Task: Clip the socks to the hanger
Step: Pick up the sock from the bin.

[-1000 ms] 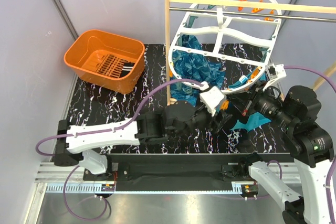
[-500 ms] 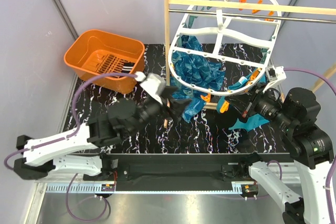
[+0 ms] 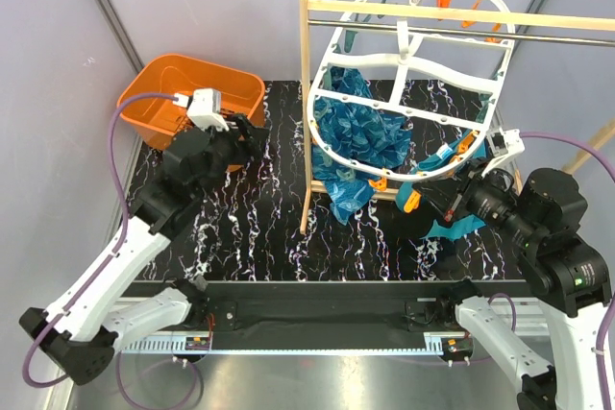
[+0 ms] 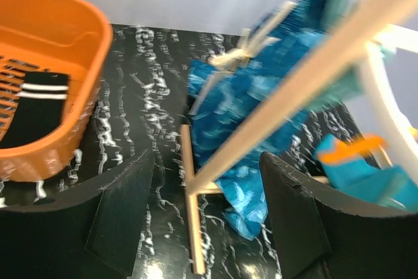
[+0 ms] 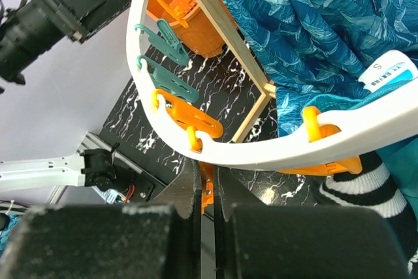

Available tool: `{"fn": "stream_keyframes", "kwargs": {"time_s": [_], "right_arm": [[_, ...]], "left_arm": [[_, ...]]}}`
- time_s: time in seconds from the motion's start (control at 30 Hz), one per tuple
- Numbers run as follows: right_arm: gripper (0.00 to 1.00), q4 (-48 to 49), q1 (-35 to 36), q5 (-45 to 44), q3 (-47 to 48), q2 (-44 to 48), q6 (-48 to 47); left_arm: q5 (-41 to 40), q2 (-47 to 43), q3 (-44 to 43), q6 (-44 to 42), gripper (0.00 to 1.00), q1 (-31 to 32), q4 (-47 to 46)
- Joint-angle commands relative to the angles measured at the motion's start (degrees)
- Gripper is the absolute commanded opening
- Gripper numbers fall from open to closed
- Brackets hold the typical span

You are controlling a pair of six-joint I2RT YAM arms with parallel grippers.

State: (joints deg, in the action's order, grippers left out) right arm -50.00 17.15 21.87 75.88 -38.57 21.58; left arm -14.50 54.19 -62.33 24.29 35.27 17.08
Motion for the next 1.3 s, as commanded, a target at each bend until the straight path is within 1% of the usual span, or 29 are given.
{"fn": "stream_keyframes", "kwargs": {"time_s": [0.0, 0.2, 0.33, 0.57, 0.77, 0.93, 1.07, 1.17, 1.23, 1.27], "right_arm": [[0.0, -3.44, 0.43, 0.28, -0.91, 0.51, -1.19], [0.0, -4.4, 0.43, -0.86, -1.17, 1.74, -0.58], [0.0, -5.63, 0.43, -1.12, -0.47, 2.88, -0.14], [0.0, -6.96, 0.43, -1.92, -0.38, 3.59, -0.32], [0.0, -5.73, 0.52, -3.14, -3.1, 5.34, -0.49], [0.0, -3.62, 0.43, -2.01, -5.2, 7.01, -2.6], [0.0, -2.3, 0.52, -0.95, -7.58, 10.52, -4.0], [0.0, -1.59, 0.52, -1.91, -8.99, 13.16, -3.66], [0.0, -1.77, 0.43, -4.1, -10.56, 14.83, -3.48], [0.0, -2.12, 0.43, -5.16, -11.01, 15.36, -3.57]], "left_arm": [[7.2, 2.05, -2.45, 1.46, 0.71, -5.1, -2.57], [11.51, 5.04, -1.22, 3.12, 0.71, -9.94, -6.62], [14.06, 7.06, -2.27, 4.36, 0.71, -12.06, -6.71], [14.15, 9.79, -4.56, 4.71, 0.71, -14.08, -6.45], [13.89, 11.81, -6.58, 4.45, 0.71, -17.77, -5.83], [12.39, 14.88, -5.79, 3.92, 0.72, -20.76, -8.81], [12.22, 20.06, -6.67, 4.01, 0.72, -23.57, -10.14], [9.41, 25.77, -10.52, 3.57, 0.72, -24.98, -6.55], [7.05, 30.5, -15.43, 2.87, 0.72, -25.51, -3.13], [6.16, 32.19, -17.2, 2.86, 0.72, -25.51, -3.11]]}}
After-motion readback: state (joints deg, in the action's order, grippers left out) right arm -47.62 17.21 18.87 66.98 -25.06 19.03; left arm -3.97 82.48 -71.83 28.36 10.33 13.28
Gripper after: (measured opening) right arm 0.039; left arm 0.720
